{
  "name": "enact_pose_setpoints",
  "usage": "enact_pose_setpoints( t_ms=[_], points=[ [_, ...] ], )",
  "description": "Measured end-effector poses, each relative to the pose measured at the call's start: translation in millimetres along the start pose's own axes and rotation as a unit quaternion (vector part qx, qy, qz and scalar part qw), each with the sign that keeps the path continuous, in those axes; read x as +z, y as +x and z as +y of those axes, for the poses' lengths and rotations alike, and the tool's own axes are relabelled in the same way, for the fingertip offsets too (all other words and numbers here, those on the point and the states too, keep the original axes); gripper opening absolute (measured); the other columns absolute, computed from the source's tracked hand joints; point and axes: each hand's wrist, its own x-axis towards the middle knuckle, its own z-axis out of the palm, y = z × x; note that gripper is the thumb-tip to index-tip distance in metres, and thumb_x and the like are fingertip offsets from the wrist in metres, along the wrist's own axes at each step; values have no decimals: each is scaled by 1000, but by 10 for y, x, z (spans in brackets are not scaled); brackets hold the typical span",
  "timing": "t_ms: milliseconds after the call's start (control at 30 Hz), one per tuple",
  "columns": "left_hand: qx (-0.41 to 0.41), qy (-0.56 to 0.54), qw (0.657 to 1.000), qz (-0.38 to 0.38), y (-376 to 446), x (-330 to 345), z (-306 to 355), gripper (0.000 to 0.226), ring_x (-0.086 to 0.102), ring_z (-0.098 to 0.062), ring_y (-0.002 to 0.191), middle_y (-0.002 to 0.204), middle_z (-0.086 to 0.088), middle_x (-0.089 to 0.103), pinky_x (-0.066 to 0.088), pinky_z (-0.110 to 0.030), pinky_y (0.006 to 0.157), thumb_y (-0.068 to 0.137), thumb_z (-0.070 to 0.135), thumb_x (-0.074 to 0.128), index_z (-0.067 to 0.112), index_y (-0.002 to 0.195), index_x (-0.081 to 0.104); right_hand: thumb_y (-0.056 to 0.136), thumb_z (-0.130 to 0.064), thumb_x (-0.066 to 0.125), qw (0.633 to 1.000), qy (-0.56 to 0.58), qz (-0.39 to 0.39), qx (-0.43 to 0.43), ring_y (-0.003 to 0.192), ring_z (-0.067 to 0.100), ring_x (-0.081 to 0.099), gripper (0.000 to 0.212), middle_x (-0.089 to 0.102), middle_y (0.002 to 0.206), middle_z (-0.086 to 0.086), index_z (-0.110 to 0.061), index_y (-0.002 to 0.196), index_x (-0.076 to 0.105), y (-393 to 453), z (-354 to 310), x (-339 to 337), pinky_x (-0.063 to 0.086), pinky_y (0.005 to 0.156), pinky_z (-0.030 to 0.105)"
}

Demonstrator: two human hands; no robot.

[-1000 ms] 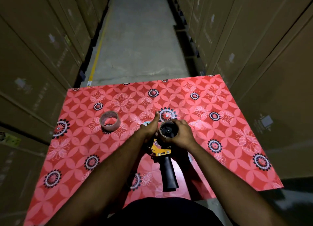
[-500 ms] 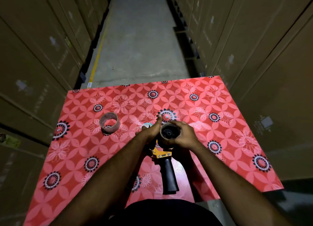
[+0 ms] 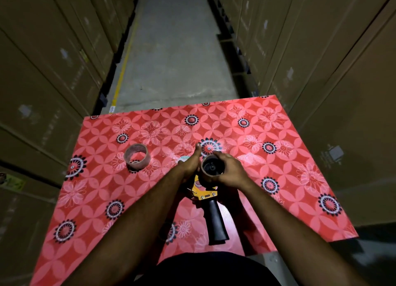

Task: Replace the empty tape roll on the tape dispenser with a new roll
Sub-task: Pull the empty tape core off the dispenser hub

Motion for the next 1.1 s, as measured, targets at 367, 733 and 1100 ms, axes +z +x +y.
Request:
enact_pose_setpoints(
  t_ms=[367,733,1100],
  points=[
    [-35,46,998,8,-328,58,38,160,72,-36,114,126,-33,68,58,-45,89,51,113,22,-15,143,46,50,-49,87,1000,1,5,-4,114,20,58,98,59,123,5,-16,139,58,-25,14,-51,38,92,17],
    [-21,-21,1000,-3,110,-15,-49,175,74,-33,101,113,-22,74,54,-51,104,35,117,38,-11,154,32,44,-56,90,999,1,43,26,105,20,57,94,54,113,2,-20,126,60,-17,-11,23,43,84,23],
    [-54,-32,998,7,390,42,-123,158,56,-57,130,150,-36,46,41,-75,107,42,115,41,2,152,43,47,-59,87,997,-14,30,68,113,26,53,106,49,123,10,-20,136,48,-36,-87,68,51,97,36]
  ],
)
